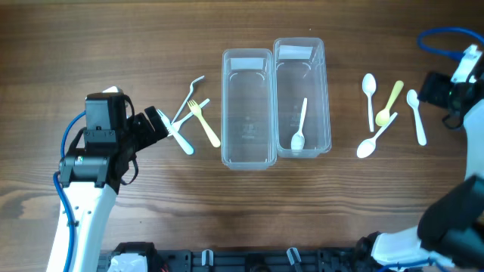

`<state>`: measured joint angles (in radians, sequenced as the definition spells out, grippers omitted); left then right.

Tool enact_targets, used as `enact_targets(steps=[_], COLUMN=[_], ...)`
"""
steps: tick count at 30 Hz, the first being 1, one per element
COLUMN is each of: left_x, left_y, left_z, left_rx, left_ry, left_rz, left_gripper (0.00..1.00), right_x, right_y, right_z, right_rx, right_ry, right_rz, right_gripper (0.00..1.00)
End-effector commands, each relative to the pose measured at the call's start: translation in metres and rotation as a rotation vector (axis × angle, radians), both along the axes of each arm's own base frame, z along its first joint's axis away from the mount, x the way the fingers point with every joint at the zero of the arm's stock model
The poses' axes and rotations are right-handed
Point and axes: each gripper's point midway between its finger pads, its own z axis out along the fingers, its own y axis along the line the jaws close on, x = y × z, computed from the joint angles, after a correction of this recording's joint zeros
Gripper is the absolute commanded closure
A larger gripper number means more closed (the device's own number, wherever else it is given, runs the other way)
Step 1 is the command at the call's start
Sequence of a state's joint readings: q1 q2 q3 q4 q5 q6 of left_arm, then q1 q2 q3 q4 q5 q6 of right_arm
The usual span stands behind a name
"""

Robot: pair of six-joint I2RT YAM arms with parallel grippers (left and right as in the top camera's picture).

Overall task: Pack container
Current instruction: 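Return the right gripper to the spoons and grasp another white spoon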

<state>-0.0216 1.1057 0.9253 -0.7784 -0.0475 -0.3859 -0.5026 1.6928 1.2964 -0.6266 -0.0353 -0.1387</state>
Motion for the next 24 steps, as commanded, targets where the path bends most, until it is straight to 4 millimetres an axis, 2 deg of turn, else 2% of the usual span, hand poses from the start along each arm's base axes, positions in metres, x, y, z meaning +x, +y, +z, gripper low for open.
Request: enact_targets(steps=[1, 4, 8, 11, 16, 24], left_x=[0.005, 0.005, 0.005, 0.005, 0.005, 0.005], left_y=[0.0, 0.0, 0.0, 0.0, 0.0, 0.0], left_z=[0.009, 0.009, 0.009, 0.009, 0.009, 0.009], left_rx=[0.014, 0.015, 0.015, 0.014, 0.014, 0.014], left_ry=[-0.023, -0.023, -0.023, -0.023, -0.023, -0.023], left_rz=[-0.009, -0.009, -0.009, -0.009, -0.009, -0.009], left_gripper=[0.0, 0.0, 0.0, 0.0, 0.0, 0.0], right_x=[-0.002, -0.01, -0.012, -0.011, -0.007, -0.009], right_y=[0.005, -0.002, -0.001, -0.002, -0.004, -0.002], right_z=[-0.042, -0.069, -0.092, -0.098, -0.105, -0.122], right_rx=[0.082, 0.077, 0.102, 0.105, 0.093, 0.115], right_ry=[0.071, 0.157, 0.201, 0.207, 0.206, 0.232], right_rz=[0.081, 0.05, 0.049, 0.049, 0.072, 0.071], right_gripper=[0.17, 0.25, 0.23, 0.25, 0.4, 0.41])
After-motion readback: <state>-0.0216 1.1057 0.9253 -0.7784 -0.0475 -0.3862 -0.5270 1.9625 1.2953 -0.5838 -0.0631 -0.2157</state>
